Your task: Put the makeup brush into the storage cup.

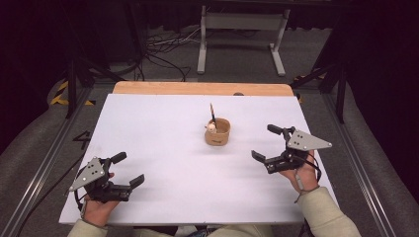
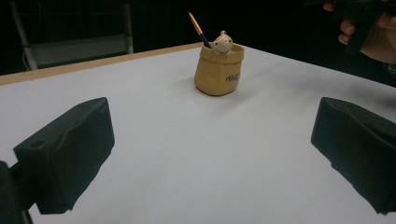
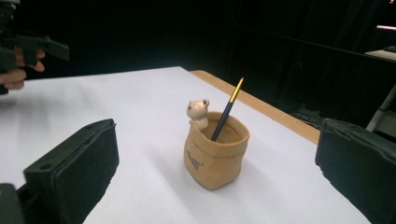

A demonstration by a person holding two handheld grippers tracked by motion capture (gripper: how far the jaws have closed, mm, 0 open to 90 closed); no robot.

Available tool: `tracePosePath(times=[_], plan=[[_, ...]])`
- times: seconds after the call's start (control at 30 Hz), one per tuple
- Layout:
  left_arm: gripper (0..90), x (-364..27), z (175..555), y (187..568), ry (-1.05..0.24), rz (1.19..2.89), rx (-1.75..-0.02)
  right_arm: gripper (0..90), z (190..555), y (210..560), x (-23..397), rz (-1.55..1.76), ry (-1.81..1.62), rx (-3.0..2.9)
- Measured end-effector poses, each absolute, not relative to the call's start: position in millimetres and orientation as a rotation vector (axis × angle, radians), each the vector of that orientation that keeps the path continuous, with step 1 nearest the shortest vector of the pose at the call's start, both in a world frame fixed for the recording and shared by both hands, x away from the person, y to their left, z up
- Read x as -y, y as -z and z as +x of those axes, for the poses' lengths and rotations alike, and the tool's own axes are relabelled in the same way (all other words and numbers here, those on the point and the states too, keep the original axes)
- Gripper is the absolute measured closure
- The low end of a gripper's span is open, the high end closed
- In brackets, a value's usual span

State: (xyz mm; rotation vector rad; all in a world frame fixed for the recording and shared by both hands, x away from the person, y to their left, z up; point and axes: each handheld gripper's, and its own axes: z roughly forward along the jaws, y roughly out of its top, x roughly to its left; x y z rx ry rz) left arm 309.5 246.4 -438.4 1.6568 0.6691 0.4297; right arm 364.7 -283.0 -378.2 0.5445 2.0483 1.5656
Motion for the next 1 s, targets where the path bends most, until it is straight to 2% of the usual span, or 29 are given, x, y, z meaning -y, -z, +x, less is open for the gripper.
tracePosePath(times=[0.6, 1.0], plan=[[0.2, -244.5, 312.0, 445.3, -0.392, 1.657, -0.69, 0.0, 353.2, 426.1, 297.3, 0.65, -1.616, -2.064], [0.2, -239.7, 314.3, 449.2, -0.358, 1.667, -0.683, 0.0, 352.9, 437.8, 300.4, 0.788, -1.673, -2.069]])
